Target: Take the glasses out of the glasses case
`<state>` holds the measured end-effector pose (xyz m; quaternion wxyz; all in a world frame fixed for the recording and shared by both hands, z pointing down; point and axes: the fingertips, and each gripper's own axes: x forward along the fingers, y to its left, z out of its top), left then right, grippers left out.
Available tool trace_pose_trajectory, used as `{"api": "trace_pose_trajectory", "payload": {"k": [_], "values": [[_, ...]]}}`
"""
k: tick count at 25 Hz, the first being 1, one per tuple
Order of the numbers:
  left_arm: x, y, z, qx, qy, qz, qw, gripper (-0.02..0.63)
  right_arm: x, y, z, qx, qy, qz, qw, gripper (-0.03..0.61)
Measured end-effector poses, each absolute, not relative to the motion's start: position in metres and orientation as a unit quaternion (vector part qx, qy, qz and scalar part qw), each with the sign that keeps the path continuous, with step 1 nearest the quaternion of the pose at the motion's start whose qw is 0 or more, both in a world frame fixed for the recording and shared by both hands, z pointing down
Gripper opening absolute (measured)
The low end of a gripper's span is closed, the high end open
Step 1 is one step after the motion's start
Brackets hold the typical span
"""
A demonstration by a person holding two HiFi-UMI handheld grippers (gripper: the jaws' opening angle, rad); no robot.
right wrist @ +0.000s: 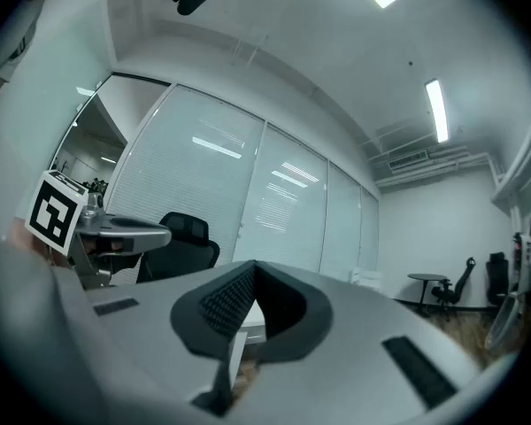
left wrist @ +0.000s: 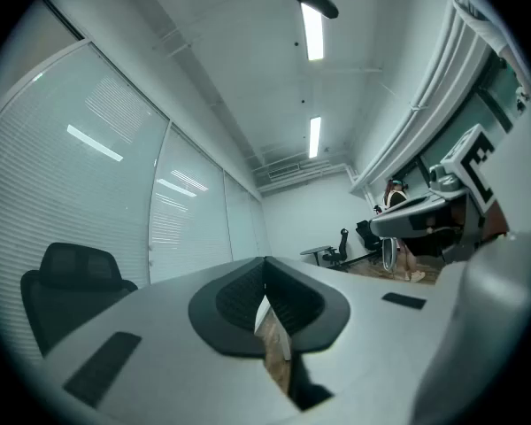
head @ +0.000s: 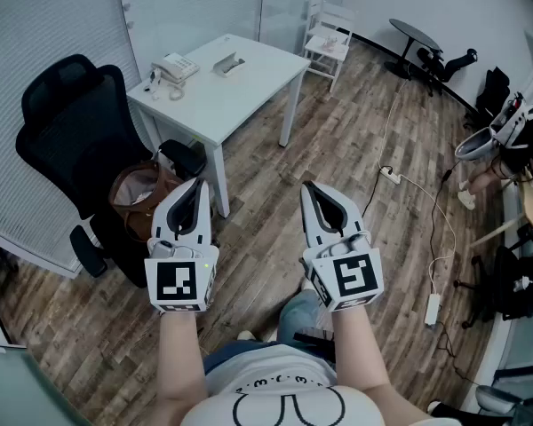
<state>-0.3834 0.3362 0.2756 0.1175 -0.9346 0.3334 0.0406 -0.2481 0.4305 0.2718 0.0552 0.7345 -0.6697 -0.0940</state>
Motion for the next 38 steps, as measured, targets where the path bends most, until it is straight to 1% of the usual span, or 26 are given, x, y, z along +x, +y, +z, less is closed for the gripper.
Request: {"api": "trace_pose_trajectory", "payload": {"k": [5, 11, 16, 23, 26, 38], "values": [[-0.373, 0.321, 0.278, -0.933, 0.340, 0.037, 0.112, 0.017, -0.238, 0.415, 0.281, 0.726, -0.680, -0.084, 0.061, 0.009], [-0.326, 0.280, 0.282, -0.926, 0.358, 0.026, 0.119, 0.016, -0.181, 0.371, 0.286, 0.724, -0.684, -0.077, 0.039, 0.009], [-0.263, 0.230, 0.281, -0.918, 0.378, 0.023, 0.118, 0.017, -0.109, 0.317, 0.284, 0.712, -0.697, -0.076, 0.030, 0.009], [-0.149, 0.154, 0.263, -0.911, 0.392, 0.020, 0.125, 0.017, 0.000, 0.230, 0.270, 0.685, -0.724, -0.077, 0.033, 0.009], [-0.116, 0.131, 0.260, -0.909, 0.396, 0.015, 0.127, 0.017, 0.035, 0.202, 0.260, 0.680, -0.727, -0.086, 0.030, 0.009], [-0.056, 0.016, 0.286, -0.903, 0.420, -0.007, 0.094, 0.016, 0.109, 0.100, 0.293, 0.674, -0.735, -0.062, 0.032, 0.009]]}}
